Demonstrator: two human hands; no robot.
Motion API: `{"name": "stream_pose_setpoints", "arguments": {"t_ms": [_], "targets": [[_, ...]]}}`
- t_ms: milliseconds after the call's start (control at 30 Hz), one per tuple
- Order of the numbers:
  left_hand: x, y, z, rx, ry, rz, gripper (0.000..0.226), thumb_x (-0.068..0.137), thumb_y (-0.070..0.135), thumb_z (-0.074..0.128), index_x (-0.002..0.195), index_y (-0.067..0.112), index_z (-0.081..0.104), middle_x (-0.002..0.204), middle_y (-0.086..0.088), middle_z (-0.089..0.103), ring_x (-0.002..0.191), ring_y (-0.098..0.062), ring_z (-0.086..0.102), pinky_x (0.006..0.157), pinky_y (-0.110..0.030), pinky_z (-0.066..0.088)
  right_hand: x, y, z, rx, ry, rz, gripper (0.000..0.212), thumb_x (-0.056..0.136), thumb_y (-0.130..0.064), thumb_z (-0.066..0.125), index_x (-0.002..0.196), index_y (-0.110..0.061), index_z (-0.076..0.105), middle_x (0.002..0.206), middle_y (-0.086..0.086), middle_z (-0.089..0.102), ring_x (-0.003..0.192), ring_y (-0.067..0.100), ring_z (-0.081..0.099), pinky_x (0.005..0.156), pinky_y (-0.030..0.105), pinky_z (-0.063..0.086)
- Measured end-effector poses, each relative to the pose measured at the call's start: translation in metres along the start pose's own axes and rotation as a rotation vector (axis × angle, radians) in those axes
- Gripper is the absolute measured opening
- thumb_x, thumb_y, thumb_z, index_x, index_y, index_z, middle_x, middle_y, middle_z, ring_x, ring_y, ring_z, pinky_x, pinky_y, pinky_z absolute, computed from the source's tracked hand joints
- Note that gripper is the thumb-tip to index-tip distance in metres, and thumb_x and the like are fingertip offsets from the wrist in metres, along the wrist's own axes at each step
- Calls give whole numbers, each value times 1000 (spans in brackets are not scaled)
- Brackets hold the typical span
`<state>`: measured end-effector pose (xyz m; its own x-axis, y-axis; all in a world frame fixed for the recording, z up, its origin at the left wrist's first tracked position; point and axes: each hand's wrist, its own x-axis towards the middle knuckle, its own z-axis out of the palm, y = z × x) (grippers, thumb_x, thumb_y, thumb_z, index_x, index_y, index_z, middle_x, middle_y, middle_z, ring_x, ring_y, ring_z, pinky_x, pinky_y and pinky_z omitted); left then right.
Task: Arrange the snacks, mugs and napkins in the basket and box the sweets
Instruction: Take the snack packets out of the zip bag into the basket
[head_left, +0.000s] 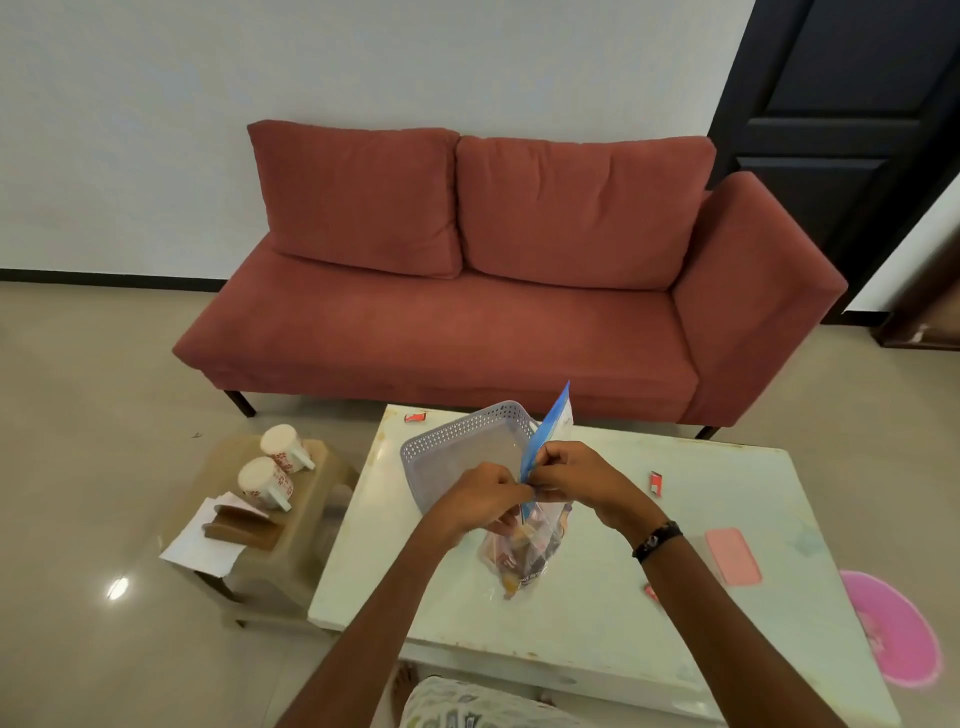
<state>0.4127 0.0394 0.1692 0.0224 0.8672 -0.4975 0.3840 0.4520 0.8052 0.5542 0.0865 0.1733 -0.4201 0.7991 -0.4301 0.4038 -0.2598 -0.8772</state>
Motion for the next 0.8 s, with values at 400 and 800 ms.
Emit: {"name": "stream_pose_setpoints", "arguments": {"t_ms": [400,800], "targets": [[8,-14,-6,-219,36,138,29,96,22,43,77,21,66,73,3,68,65,-7,66,60,-15,54,-3,-6,2,-8,-226,178,24,92,-34,52,82,-16,66,78,-3,68,70,8,65,67,18,55],[5,-26,19,-241,197,178,36,91,9,46,56,15,53,51,-1,52,45,-8,45,48,-15,38,0,25,20,211,-239,159,34,88,-29,41,69,-15,65,71,0,67,57,7,49,61,19,42]]}}
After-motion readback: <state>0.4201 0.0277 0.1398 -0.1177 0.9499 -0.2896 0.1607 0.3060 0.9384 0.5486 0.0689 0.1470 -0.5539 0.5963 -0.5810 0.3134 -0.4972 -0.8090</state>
